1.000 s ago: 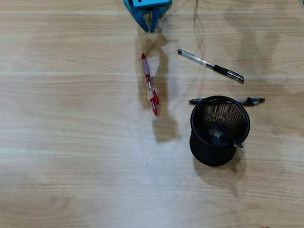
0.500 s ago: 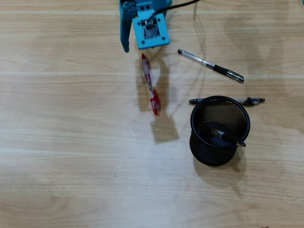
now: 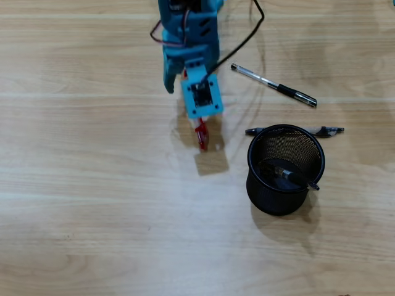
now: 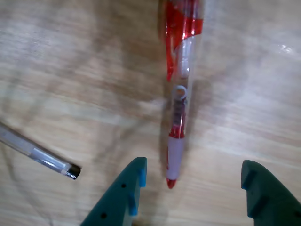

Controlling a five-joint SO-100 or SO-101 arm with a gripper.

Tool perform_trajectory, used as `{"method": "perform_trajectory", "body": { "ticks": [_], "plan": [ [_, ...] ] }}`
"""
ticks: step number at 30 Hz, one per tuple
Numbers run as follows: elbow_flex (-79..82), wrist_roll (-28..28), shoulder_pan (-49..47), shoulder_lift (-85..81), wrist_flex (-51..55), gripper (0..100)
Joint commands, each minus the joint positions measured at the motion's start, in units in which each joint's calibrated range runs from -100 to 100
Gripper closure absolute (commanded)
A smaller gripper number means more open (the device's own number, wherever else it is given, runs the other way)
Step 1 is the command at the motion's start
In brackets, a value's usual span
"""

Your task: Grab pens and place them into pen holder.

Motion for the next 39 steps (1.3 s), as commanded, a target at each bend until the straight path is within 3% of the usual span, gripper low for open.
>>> {"method": "perform_trajectory", "body": {
  "ticks": [1,15,28,39],
  "plan": [
    [0.2,0.3,-1.4,4.0,-3.6,77],
    [6.7,-0.2,-2.6,9.0,-11.1,77],
    [7.1,-0.2,-2.2,8.5,-11.4,97],
    [4.5,0.2,-1.8,4.5,-10.6,98]
  ]
}}
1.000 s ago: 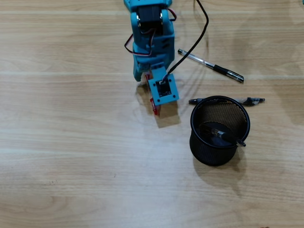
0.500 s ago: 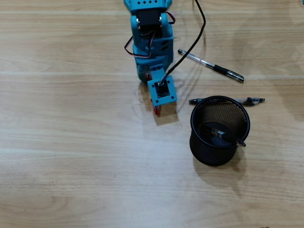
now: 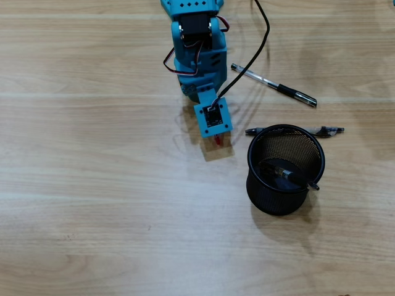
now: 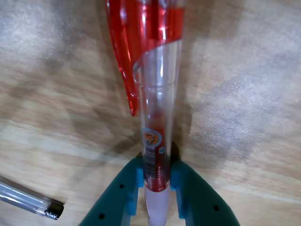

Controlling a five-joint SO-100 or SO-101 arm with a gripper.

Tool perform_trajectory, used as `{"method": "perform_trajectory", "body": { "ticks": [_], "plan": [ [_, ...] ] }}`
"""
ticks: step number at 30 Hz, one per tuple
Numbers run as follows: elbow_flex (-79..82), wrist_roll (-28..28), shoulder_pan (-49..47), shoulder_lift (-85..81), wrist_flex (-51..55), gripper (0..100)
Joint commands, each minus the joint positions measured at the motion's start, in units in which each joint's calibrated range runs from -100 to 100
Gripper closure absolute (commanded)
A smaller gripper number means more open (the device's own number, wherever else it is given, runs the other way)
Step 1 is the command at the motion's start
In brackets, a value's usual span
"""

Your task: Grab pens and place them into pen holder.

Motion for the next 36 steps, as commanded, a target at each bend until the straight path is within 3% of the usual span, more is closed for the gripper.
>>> {"method": "perform_trajectory", "body": {
  "ticks": [1,14,26,36],
  "plan": [
    [-3.1,0.3,0.9,-5.7,0.1,98],
    [-15.4,-0.1,2.4,-34.2,-0.5,98],
    [-25.1,-2.3,1.6,-46.8,-0.8,98],
    [-24.5,-2.3,-7.0,-42.3,-21.0,98]
  ]
}}
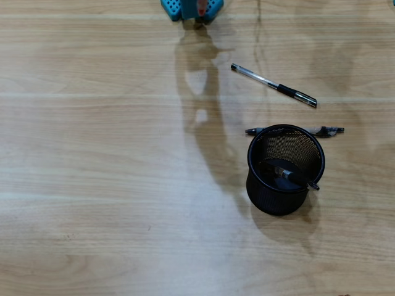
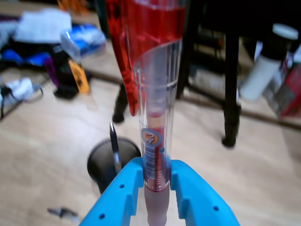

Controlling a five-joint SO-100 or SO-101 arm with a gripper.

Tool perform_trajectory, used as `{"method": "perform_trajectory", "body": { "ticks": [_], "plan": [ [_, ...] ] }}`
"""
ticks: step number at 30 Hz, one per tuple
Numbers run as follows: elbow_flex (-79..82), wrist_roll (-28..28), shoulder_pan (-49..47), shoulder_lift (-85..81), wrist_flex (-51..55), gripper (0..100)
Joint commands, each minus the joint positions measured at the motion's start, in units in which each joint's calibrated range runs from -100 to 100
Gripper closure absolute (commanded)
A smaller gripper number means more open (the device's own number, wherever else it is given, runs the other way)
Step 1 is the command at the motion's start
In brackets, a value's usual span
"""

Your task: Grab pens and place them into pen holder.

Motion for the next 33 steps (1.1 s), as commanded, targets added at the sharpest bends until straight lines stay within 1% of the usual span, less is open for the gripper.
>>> {"method": "perform_trajectory", "body": {
  "ticks": [1,2,3,5,13,19,28,33],
  "plan": [
    [-2.5,-0.3,-3.8,4.3,-11.7,98],
    [-2.6,-0.5,-4.8,5.9,-14.7,98],
    [-2.5,-1.8,-7.1,9.4,-20.6,98],
    [-2.5,-2.4,-9.0,13.2,-26.0,98],
    [-2.1,-2.5,-13.2,27.7,-42.8,98],
    [-1.6,-2.5,-13.2,33.1,-42.6,98],
    [6.0,-2.5,-12.2,37.0,-43.2,98],
    [6.9,-2.5,-11.6,38.7,-43.3,98]
  ]
}}
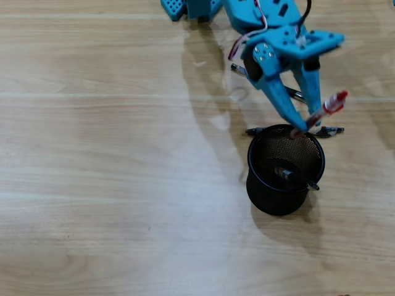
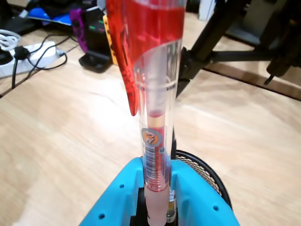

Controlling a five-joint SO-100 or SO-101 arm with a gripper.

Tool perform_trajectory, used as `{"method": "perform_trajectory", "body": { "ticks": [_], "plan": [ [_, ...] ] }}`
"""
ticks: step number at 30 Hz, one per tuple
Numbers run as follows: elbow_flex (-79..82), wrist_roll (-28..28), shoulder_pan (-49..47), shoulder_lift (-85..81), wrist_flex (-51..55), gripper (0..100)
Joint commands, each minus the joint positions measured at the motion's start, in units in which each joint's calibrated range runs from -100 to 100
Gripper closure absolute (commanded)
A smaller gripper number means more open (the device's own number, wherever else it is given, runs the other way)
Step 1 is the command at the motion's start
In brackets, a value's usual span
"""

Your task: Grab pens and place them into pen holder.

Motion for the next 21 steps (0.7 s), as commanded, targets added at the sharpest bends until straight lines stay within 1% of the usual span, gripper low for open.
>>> {"method": "perform_trajectory", "body": {
  "ticks": [1,4,8,9,13,14,18,21],
  "plan": [
    [-0.7,-0.3,1.6,0.5,-1.2,98],
    [-1.2,-0.3,1.9,1.7,-1.4,98],
    [-0.2,-0.3,2.2,3.5,-8.2,98],
    [0.6,-0.3,2.3,4.5,-11.3,98],
    [0.9,-0.3,2.3,5.6,-13.6,97],
    [0.8,-0.3,2.3,5.6,-13.6,96],
    [0.8,-0.3,2.3,5.6,-13.6,87],
    [0.8,-0.3,2.3,5.6,-13.6,85]
  ]
}}
